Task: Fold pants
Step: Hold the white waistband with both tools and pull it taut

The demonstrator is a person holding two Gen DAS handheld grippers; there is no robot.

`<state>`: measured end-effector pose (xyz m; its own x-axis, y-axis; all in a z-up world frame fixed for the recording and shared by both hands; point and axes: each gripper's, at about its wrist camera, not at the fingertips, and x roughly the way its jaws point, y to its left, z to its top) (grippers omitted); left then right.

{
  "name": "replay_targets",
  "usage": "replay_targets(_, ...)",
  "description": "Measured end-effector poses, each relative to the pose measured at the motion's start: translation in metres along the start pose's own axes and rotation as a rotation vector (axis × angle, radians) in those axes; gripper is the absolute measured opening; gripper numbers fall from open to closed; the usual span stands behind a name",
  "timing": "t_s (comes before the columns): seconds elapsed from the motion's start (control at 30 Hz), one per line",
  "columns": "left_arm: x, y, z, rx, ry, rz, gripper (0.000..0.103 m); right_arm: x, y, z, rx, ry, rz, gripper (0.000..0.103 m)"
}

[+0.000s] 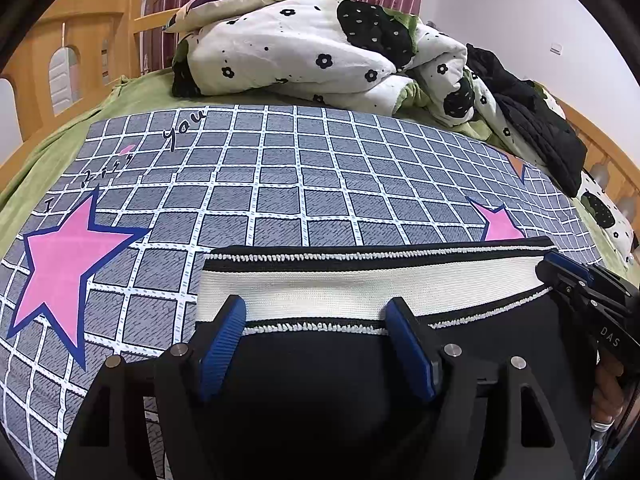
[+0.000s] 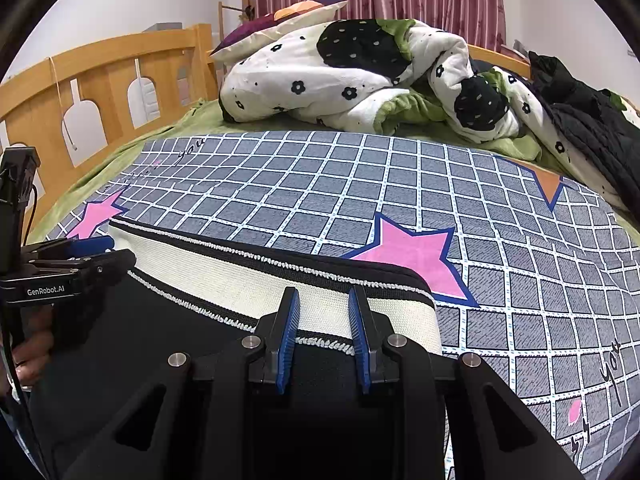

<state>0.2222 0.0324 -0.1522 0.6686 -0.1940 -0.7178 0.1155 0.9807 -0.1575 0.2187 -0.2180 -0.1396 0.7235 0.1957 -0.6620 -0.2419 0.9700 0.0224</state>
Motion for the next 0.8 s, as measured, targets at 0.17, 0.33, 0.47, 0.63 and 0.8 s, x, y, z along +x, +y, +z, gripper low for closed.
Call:
replay_targets(0.17,0.0,-0.0001,0.0,0.0,0.0,0.001,0.071,-0.0001,-0.0004,0.0,-0.002,0.0,0.0,0.026)
replay_targets(0.33,0.0004,0.0,0.0001,-0.001,0.0,-0.001,0.071,0.0,-0.0006,0.0001,-0.002,0.0,0.0,0.026)
replay_targets(0.47,0.0006,0.0003,0.0001,-0.001,0.0,-0.001,0.071,0.0,-0.0005,-0.0003,-0.002,-0.001,0.001,0.026)
replay_targets(0.63,0.0008,0.0,0.0004,0.0,0.0,-0.002,0.071,0.0,-0.0023,0.0022,0.004,-0.001,0.009,0.026)
replay_targets(0.8,0.0008,-0.0005,0.0002,-0.002,0.0,-0.002,0.072,0.0,-0.0012,0.0021,0.002,-0.002,0.005,0.026)
